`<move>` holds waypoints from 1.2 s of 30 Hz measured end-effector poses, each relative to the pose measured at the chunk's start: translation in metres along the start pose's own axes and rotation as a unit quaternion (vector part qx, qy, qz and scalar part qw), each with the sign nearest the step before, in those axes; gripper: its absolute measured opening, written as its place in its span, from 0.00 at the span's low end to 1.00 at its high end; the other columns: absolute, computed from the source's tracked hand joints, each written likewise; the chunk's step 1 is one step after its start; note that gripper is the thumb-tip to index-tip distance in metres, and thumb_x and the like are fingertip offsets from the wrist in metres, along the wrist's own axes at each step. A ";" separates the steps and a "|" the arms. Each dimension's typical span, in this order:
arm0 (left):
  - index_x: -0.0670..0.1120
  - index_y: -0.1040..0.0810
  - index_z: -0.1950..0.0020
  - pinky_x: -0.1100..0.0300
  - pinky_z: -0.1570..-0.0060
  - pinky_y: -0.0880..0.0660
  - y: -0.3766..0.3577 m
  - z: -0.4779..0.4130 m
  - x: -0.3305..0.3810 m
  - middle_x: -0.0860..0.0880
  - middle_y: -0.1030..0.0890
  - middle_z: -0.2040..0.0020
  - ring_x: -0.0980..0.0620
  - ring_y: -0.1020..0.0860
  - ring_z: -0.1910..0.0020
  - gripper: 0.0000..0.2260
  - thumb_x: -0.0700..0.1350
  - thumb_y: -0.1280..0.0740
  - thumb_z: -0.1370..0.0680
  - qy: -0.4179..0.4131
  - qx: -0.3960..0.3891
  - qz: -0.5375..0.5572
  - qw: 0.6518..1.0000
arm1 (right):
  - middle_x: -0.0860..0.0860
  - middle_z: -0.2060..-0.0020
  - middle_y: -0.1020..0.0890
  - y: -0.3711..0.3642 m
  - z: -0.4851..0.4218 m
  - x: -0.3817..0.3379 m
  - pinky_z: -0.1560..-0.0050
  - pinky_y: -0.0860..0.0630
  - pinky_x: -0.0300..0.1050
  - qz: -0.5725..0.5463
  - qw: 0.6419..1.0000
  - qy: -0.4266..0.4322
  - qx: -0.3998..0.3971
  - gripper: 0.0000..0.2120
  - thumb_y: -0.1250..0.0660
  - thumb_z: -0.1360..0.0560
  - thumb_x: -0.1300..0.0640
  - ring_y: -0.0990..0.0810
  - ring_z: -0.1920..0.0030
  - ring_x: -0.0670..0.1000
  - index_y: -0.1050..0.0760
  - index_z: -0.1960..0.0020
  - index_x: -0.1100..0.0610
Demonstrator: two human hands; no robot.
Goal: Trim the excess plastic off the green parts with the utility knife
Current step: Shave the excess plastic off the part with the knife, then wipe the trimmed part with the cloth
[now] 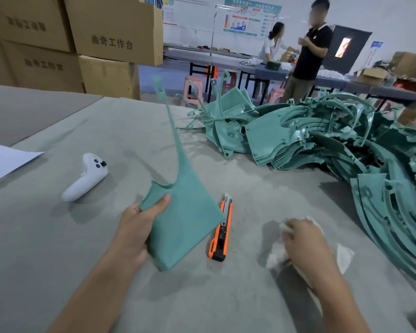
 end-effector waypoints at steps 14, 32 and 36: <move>0.47 0.15 0.54 0.58 0.66 0.22 -0.018 0.021 -0.005 0.42 0.15 0.57 0.47 0.17 0.65 0.14 0.44 0.22 0.39 -0.041 -0.186 -0.192 0.963 | 0.39 0.59 0.16 0.000 0.028 -0.109 0.61 0.25 0.37 -0.563 0.808 0.158 0.066 0.14 0.43 0.16 0.55 0.21 0.59 0.40 0.19 0.47 0.55; 0.42 0.17 0.55 0.57 0.63 0.19 -0.006 0.008 0.002 0.42 0.15 0.56 0.47 0.17 0.63 0.10 0.39 0.25 0.35 -0.077 -0.023 -0.045 0.996 | 0.47 0.71 0.25 0.018 0.039 -0.068 0.66 0.32 0.49 -0.304 0.937 0.134 -0.103 0.16 0.37 0.19 0.53 0.29 0.69 0.45 0.23 0.60 0.63; 0.42 0.16 0.52 0.55 0.60 0.19 -0.004 0.010 0.002 0.40 0.15 0.52 0.43 0.16 0.59 0.17 0.39 0.22 0.39 -0.024 -0.092 -0.064 0.993 | 0.48 0.63 0.16 0.057 0.023 -0.064 0.73 0.22 0.44 -0.470 0.877 0.047 0.087 0.02 0.37 0.19 0.57 0.18 0.69 0.47 0.25 0.49 0.52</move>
Point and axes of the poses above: each hand's wrist, its own z-axis away from the middle knuckle, its own y-axis out of the back of the hand, x = y × z, the point moved 1 cm from there along -z, towards the middle knuckle
